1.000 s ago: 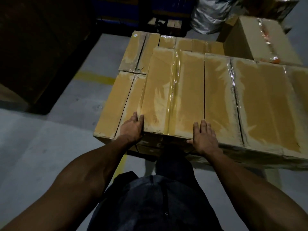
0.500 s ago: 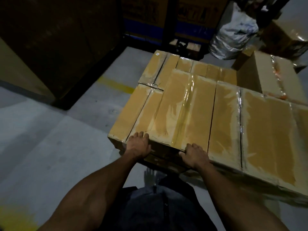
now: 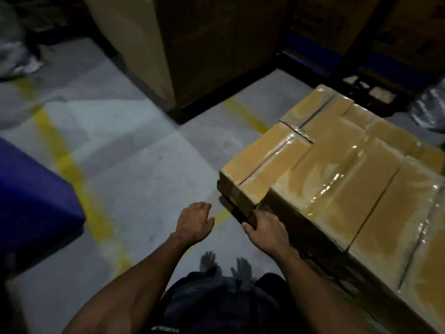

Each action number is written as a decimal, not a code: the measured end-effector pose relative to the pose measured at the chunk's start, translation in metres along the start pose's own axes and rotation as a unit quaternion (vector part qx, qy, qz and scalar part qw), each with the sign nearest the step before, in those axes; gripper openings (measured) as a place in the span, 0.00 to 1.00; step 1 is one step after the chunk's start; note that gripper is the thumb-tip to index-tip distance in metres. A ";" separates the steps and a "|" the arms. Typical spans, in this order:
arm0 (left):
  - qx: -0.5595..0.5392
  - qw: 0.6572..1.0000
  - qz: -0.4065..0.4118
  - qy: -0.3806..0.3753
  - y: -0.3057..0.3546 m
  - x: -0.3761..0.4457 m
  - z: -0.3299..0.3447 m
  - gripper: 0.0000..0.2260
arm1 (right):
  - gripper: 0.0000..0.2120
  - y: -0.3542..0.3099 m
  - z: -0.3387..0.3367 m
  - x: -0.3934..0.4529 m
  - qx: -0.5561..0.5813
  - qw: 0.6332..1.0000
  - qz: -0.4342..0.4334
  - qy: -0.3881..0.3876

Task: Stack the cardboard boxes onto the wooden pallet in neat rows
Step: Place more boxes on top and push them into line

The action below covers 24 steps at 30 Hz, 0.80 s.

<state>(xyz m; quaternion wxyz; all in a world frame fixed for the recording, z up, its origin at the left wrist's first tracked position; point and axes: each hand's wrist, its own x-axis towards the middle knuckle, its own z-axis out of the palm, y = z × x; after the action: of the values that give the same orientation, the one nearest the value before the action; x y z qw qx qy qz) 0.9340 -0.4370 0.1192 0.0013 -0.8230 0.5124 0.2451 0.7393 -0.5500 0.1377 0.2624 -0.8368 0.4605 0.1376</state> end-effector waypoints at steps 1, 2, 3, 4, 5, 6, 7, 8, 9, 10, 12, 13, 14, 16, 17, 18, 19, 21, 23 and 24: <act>-0.007 1.000 -0.024 0.002 -0.007 -0.015 0.005 0.28 | 0.33 -0.004 0.004 -0.001 -0.012 1.000 -0.023 -0.011; -0.013 0.999 -0.050 0.006 -0.012 -0.030 0.010 0.28 | 0.33 -0.008 0.007 -0.002 -0.024 0.998 -0.046 -0.021; -0.021 0.997 -0.077 0.009 -0.015 -0.045 0.016 0.28 | 0.33 -0.012 0.011 -0.003 -0.038 0.997 -0.068 -0.030; -0.031 0.994 -0.105 0.014 -0.016 -0.061 0.022 0.28 | 0.33 -0.014 0.015 -0.006 -0.052 0.994 -0.091 -0.037; -0.044 0.990 -0.133 0.020 -0.016 -0.078 0.029 0.29 | 0.33 -0.016 0.020 -0.009 -0.067 0.990 -0.115 -0.044; -0.055 0.985 -0.160 0.025 -0.014 -0.094 0.038 0.30 | 0.33 -0.016 0.025 -0.014 -0.082 0.986 -0.138 -0.050; -0.068 0.980 -0.186 0.031 -0.010 -0.111 0.048 0.31 | 0.33 -0.015 0.031 -0.020 -0.098 0.980 -0.162 -0.057; -0.083 0.973 -0.212 0.037 -0.004 -0.128 0.057 0.31 | 0.33 -0.013 0.036 -0.027 -0.111 0.974 -0.185 -0.066; -0.098 0.967 -0.233 0.042 0.003 -0.145 0.067 0.31 | 0.33 -0.010 0.041 -0.035 -0.120 0.969 -0.203 -0.078; -0.110 0.960 -0.254 0.044 0.013 -0.162 0.077 0.30 | 0.33 -0.007 0.047 -0.044 -0.125 0.964 -0.218 -0.089; -0.125 0.947 -0.292 0.052 0.032 -0.195 0.098 0.25 | 0.32 -0.002 0.056 -0.064 -0.140 0.952 -0.253 -0.103; -0.140 0.939 -0.308 0.057 0.041 -0.212 0.108 0.23 | 0.32 -0.001 0.060 -0.076 -0.143 0.947 -0.266 -0.113; -0.155 0.931 -0.325 0.057 0.049 -0.230 0.118 0.23 | 0.32 0.000 0.064 -0.089 -0.147 0.942 -0.276 -0.124; -0.161 0.919 -0.354 0.067 0.062 -0.263 0.136 0.23 | 0.33 0.001 0.073 -0.113 -0.155 0.932 -0.301 -0.132; -0.163 0.914 -0.365 0.076 0.067 -0.278 0.143 0.22 | 0.33 0.000 0.078 -0.124 -0.161 0.926 -0.313 -0.134; -0.172 0.907 -0.376 0.083 0.070 -0.292 0.149 0.21 | 0.33 -0.002 0.082 -0.134 -0.164 0.922 -0.321 -0.137; -0.178 0.901 -0.386 0.090 0.072 -0.306 0.154 0.19 | 0.33 -0.004 0.088 -0.142 -0.168 0.918 -0.329 -0.142; -0.182 0.891 -0.403 0.104 0.073 -0.335 0.165 0.18 | 0.32 -0.009 0.100 -0.162 -0.174 0.911 -0.344 -0.146; -0.189 0.882 -0.417 0.115 0.070 -0.362 0.174 0.17 | 0.32 -0.015 0.113 -0.184 -0.178 0.905 -0.354 -0.153; -0.191 0.878 -0.421 0.120 0.066 -0.375 0.178 0.17 | 0.32 -0.019 0.120 -0.196 -0.180 0.904 -0.357 -0.154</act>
<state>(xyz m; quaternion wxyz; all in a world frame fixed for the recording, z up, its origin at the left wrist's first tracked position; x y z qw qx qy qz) 0.6731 -0.1070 0.1309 -0.1141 -0.9685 0.0568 0.2139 0.6513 -0.3373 0.1370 0.2069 -0.9464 0.0525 0.2426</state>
